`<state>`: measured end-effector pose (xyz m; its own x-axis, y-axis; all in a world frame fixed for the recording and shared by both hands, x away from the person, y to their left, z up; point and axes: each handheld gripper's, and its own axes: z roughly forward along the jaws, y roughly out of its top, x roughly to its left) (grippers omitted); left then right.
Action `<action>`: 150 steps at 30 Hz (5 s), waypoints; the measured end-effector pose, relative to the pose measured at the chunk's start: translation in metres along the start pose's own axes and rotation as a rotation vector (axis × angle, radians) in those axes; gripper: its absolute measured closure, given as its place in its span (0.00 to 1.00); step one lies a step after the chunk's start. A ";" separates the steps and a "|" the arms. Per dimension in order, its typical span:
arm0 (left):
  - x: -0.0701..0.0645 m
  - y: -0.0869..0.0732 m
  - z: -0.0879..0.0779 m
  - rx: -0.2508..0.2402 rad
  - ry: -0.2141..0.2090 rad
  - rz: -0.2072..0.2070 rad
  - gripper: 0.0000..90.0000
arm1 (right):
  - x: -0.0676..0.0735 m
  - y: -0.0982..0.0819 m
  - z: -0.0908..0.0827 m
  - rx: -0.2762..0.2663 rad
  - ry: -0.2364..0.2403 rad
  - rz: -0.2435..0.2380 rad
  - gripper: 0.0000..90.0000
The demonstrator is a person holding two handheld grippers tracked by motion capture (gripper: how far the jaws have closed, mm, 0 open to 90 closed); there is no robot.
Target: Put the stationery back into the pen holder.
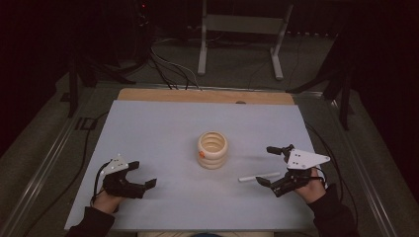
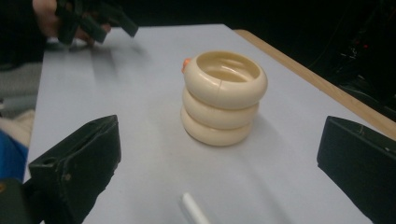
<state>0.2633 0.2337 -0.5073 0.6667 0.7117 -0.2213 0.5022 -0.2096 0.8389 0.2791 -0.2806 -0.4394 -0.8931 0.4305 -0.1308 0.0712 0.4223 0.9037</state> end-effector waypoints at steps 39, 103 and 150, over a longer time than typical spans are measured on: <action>-0.002 0.001 0.000 0.000 -0.002 0.008 0.00 | -0.024 -0.013 0.071 0.697 0.218 -0.187 0.30; -0.002 0.000 0.000 -0.001 -0.015 0.018 0.00 | -0.037 0.015 0.067 0.555 0.292 -0.128 0.88; -0.003 0.000 -0.001 -0.013 -0.026 0.027 0.00 | -0.055 0.069 0.061 -0.016 0.119 0.211 0.88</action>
<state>0.2610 0.2323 -0.5062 0.6941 0.6882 -0.2111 0.4769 -0.2200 0.8510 0.3605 -0.2266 -0.3943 -0.9054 0.4102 0.1094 0.2554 0.3202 0.9123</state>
